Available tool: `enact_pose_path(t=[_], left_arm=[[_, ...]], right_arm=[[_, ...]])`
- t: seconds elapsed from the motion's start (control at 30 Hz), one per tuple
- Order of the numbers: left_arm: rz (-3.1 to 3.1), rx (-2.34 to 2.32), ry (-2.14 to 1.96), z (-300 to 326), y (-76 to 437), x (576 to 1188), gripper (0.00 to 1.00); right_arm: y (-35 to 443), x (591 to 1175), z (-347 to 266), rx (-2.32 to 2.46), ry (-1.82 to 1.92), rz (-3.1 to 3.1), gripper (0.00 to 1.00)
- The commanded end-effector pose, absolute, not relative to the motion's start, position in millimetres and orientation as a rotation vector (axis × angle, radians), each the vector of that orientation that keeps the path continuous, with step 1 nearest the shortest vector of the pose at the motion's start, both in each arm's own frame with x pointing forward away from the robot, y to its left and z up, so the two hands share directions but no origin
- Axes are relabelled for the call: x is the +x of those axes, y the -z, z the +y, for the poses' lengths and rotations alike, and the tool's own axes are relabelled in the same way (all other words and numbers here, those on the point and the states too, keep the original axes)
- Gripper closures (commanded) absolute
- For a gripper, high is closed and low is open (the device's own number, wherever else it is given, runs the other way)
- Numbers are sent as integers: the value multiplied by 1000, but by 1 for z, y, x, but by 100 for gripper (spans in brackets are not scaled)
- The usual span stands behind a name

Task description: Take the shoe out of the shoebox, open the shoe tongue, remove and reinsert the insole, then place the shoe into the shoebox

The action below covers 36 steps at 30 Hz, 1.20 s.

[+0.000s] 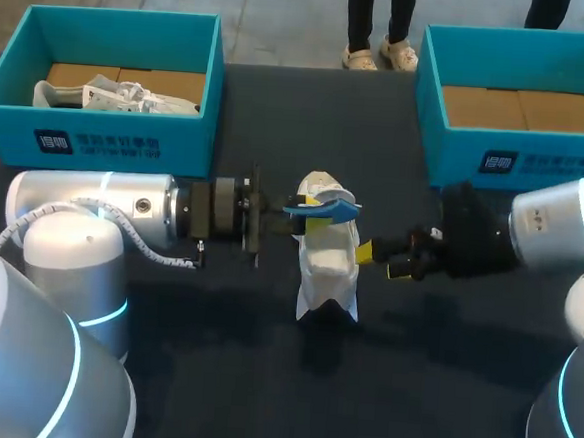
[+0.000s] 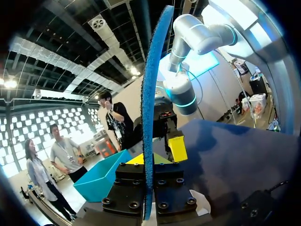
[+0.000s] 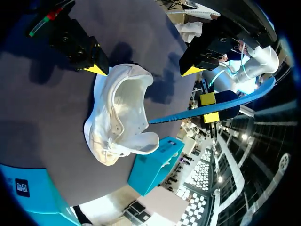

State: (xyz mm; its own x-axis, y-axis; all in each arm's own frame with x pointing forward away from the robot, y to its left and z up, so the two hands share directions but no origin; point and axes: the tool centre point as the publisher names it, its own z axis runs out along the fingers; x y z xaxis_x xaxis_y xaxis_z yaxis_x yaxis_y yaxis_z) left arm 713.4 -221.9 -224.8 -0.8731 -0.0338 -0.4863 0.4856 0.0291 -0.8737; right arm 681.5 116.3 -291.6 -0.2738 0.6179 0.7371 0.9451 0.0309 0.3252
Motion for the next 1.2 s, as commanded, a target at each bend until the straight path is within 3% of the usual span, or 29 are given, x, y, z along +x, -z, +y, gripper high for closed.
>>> enact_pose_path(t=[0.03,1.2], left_arm=[[1950,467,1901,-225,229,715,100],[2011,465,1900,-219,261,713,100]], right_arm=[[291,679,116,-1588,1129,-1922,0],[333,668,110,-1537,1174,-2028,0]])
